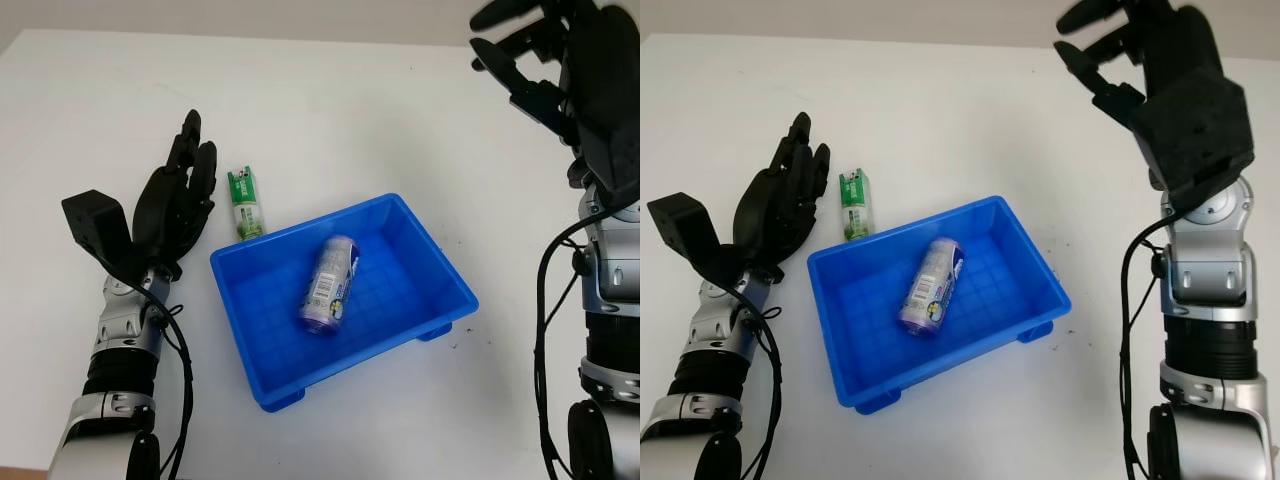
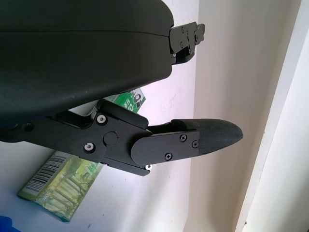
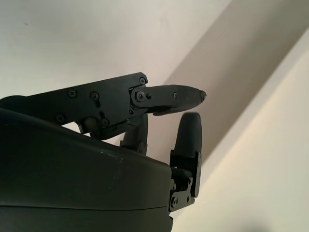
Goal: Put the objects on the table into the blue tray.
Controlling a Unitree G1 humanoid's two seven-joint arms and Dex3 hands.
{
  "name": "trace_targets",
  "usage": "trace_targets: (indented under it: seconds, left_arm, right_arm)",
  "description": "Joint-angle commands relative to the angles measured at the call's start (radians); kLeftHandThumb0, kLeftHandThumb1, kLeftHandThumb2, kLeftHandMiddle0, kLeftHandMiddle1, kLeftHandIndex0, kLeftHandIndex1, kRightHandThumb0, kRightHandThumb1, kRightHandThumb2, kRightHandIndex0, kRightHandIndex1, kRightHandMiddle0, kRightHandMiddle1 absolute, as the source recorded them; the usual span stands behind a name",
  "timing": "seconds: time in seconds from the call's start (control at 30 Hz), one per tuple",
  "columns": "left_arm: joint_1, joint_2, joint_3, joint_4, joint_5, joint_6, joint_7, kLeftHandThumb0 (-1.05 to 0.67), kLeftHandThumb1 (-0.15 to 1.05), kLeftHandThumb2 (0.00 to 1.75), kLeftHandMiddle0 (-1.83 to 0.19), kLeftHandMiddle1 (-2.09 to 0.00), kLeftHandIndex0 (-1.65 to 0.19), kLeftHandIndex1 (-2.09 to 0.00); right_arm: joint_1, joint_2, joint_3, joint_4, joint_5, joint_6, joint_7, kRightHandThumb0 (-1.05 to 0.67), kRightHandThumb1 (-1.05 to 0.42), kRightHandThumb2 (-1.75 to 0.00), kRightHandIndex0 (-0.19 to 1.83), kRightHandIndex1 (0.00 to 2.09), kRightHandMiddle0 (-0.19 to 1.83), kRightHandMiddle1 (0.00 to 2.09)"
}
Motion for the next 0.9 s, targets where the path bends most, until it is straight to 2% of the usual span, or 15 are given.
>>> trace_targets:
  seconds: [0.0,0.03,0.1,0.13,0.2,0.6,0.73,0.87]
  left_arm:
    - [-0.019,0.014,0.006,0.0,-0.004,-0.003,-0.006,-0.75,1.05,0.51,0.19,0.0,0.19,0.0]
    - [-0.019,0.015,0.005,-0.001,-0.001,-0.001,-0.004,-0.75,1.05,0.52,0.19,0.0,0.19,0.0]
    - [-0.019,0.018,0.004,-0.002,0.0,0.001,-0.006,-0.75,1.05,0.52,0.19,0.0,0.19,0.0]
    - [-0.02,0.02,0.004,0.0,-0.001,-0.001,-0.009,-0.75,1.05,0.52,0.19,0.0,0.19,0.0]
    - [-0.021,0.021,0.004,0.001,0.0,-0.003,-0.009,-0.75,1.05,0.52,0.19,0.0,0.19,0.0]
    - [-0.033,0.048,0.0,0.013,0.01,-0.011,-0.032,-0.73,1.05,0.53,0.19,0.0,0.19,0.0]
    - [-0.057,0.099,-0.006,0.037,0.03,-0.036,-0.078,-0.75,1.05,0.52,0.19,-0.01,0.19,0.0]
    - [-0.116,0.182,-0.006,0.086,0.045,-0.085,-0.153,-0.68,1.05,0.46,0.12,-0.06,0.13,-0.05]
  right_arm:
    - [0.026,-0.016,0.013,0.007,0.001,0.037,0.026,-0.58,-1.05,-0.43,-0.11,1.11,-0.17,1.19]
    - [0.037,-0.016,0.013,0.0,0.012,0.068,0.047,-0.59,-1.05,-0.47,-0.13,0.81,-0.16,0.87]
    - [0.05,-0.012,0.015,0.004,0.029,0.1,0.078,-0.58,-1.05,-0.52,-0.1,0.41,-0.1,0.43]
    - [0.054,-0.008,0.017,0.0,0.033,0.134,0.086,-0.6,-1.05,-0.54,-0.09,0.28,-0.08,0.29]
    - [0.066,-0.003,0.018,0.002,0.054,0.175,0.111,-0.61,-1.05,-0.58,-0.11,0.17,-0.08,0.16]
    - [0.144,0.069,0.002,0.021,0.18,0.15,0.141,-0.62,-1.05,-0.7,-0.19,0.02,-0.19,0.02]
    - [0.147,0.078,0.004,0.024,0.206,0.14,0.151,-0.65,-1.05,-0.7,-0.19,0.01,-0.19,0.02]
    - [0.149,0.083,0.008,0.016,0.218,0.141,0.147,-0.66,-1.05,-0.7,-0.19,0.01,-0.19,0.02]
